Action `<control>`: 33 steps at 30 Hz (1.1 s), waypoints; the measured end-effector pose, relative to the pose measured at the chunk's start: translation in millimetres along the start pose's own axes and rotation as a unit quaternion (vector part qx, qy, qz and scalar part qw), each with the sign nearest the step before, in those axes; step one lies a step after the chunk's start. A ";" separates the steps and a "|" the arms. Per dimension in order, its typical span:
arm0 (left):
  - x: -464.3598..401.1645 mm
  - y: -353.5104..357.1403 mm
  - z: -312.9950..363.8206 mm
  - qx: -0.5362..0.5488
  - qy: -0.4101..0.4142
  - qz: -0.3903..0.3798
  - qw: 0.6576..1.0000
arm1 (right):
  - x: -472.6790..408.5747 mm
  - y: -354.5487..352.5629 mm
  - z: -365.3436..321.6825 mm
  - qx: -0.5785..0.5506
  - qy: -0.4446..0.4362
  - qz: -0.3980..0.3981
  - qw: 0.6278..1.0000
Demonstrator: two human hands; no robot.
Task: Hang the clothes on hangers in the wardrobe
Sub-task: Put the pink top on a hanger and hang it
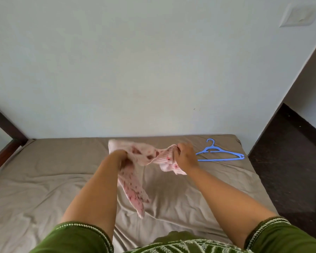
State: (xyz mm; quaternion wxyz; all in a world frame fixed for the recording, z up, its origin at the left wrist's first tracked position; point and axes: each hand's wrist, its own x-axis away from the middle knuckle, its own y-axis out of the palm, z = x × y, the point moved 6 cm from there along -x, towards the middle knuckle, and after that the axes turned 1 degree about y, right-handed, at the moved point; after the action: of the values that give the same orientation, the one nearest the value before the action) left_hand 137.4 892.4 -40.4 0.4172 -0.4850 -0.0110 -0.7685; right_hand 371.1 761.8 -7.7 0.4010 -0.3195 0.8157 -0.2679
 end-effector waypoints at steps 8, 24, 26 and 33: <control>17.7 58.9 26.5 -0.221 0.271 0.138 0.927 | -22.8 7.0 -29.8 -0.055 -0.030 -0.229 0.971; 80.0 70.5 88.3 -0.057 0.496 0.091 0.862 | -54.3 -58.7 -37.1 -0.212 0.095 -0.210 0.950; 86.6 79.9 86.0 -0.021 0.481 0.046 0.875 | -53.6 -61.3 -42.5 -0.230 0.086 -0.200 0.948; 93.3 80.0 84.1 0.187 0.412 -0.001 0.892 | -50.5 -71.5 -55.2 -0.218 0.066 -0.142 0.963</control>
State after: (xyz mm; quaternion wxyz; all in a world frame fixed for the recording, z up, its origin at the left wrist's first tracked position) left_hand 234.5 816.9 43.4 0.4669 -0.0376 0.0180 -0.8833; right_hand 371.4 762.3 95.8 0.2251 -0.4932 0.8252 -0.1585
